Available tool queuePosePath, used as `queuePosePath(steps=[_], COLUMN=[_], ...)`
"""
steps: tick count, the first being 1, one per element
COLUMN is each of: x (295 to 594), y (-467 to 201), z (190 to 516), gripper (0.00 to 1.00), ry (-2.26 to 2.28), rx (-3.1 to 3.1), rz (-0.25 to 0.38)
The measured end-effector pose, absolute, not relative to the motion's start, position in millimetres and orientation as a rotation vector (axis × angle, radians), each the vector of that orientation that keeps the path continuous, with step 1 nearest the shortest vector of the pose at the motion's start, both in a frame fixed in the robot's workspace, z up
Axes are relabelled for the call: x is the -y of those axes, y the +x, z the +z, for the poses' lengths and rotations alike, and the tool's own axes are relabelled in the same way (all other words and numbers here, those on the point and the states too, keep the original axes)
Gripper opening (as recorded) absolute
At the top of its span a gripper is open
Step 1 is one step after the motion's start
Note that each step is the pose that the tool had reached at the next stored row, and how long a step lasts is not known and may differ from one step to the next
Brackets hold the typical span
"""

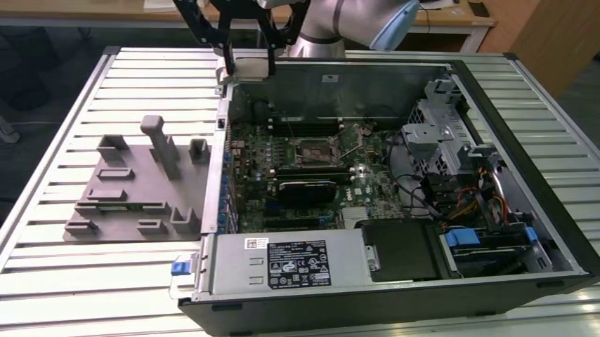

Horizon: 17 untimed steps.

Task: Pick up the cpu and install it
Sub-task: 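Pick up the cpu and move it towards the insertion slot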

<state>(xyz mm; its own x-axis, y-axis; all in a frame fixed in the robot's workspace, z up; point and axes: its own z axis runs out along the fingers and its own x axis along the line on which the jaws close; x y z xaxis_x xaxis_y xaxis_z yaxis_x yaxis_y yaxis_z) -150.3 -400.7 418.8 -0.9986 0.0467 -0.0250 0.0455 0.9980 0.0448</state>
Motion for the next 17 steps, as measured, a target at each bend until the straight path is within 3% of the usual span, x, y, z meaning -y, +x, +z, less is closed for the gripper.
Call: queuePosePath(steps=[17], x=[400.7], y=[-87.6], z=[418.5], gripper=[0.54], ry=[0.072], rx=[-3.114], rz=[0.069])
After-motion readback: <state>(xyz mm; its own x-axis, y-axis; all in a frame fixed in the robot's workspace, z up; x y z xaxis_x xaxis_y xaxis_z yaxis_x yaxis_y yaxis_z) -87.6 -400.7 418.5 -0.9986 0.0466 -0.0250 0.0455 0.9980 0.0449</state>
